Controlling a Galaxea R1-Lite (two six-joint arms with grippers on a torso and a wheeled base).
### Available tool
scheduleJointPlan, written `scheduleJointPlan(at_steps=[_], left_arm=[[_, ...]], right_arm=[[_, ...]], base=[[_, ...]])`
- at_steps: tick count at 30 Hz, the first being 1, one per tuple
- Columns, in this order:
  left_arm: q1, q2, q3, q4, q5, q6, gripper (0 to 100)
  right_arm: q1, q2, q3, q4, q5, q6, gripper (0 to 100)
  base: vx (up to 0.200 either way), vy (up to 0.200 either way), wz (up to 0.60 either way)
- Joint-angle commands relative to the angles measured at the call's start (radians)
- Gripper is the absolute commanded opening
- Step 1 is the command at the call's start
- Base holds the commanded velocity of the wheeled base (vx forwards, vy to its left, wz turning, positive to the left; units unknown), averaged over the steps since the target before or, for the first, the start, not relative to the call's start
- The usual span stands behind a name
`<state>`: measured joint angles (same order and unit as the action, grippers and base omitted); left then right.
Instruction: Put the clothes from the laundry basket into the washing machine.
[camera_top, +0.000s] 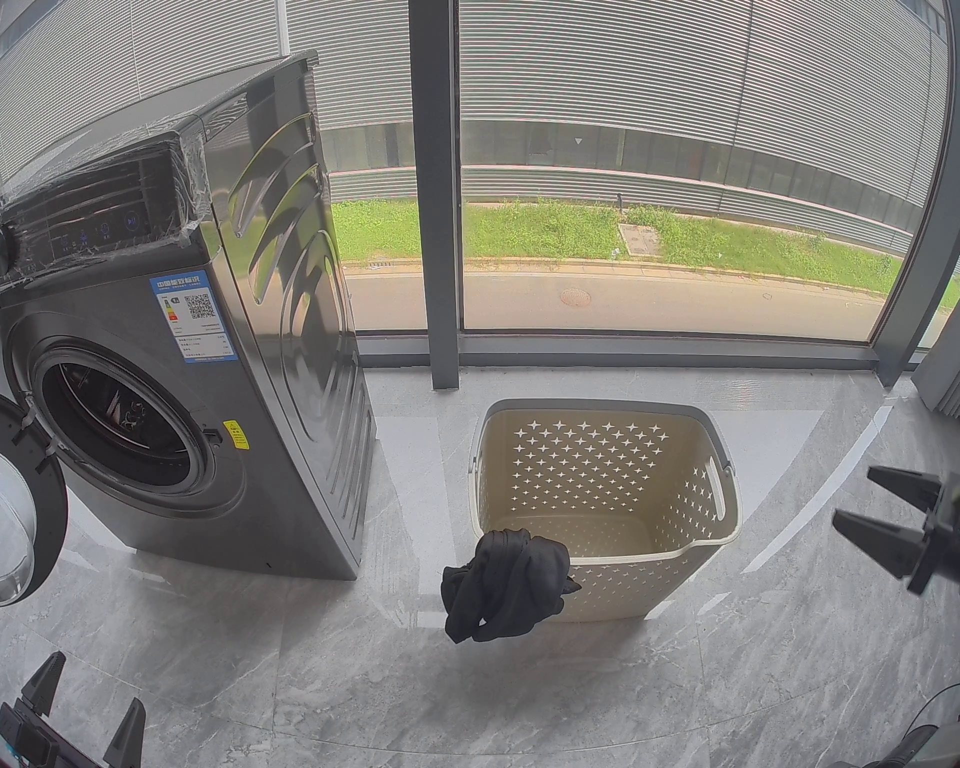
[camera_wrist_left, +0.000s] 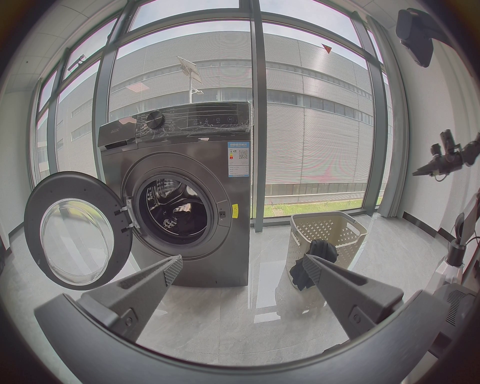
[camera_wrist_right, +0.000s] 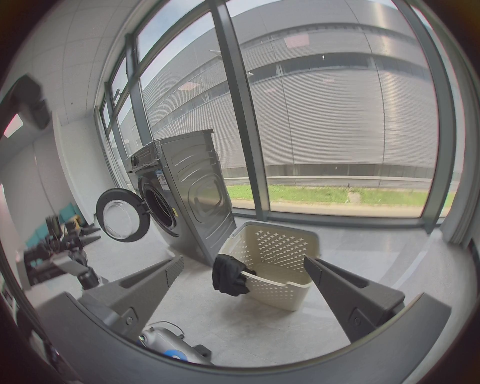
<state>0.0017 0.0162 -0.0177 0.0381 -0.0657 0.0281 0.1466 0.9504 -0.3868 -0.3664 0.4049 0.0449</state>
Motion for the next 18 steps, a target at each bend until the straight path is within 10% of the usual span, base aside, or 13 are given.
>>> scheduleJointPlan(at_steps=[1, 9, 18], left_arm=[[0.0, -0.016, 0.018, 0.0, -0.002, 0.001, 100], [0.001, -0.016, 0.018, 0.0, -0.003, 0.024, 100], [0.001, -0.016, 0.018, -0.001, 0.0, 0.013, 100]], right_arm=[[0.153, 0.358, -0.055, -0.177, -0.052, 0.096, 100], [0.323, 0.577, -0.11, -0.236, -0.146, 0.213, 100], [0.361, 0.912, -0.096, -0.487, -0.267, 0.179, 100]], base=[[0.0, 0.0, 0.0], [0.0, 0.0, 0.0], [0.0, 0.0, 0.0]])
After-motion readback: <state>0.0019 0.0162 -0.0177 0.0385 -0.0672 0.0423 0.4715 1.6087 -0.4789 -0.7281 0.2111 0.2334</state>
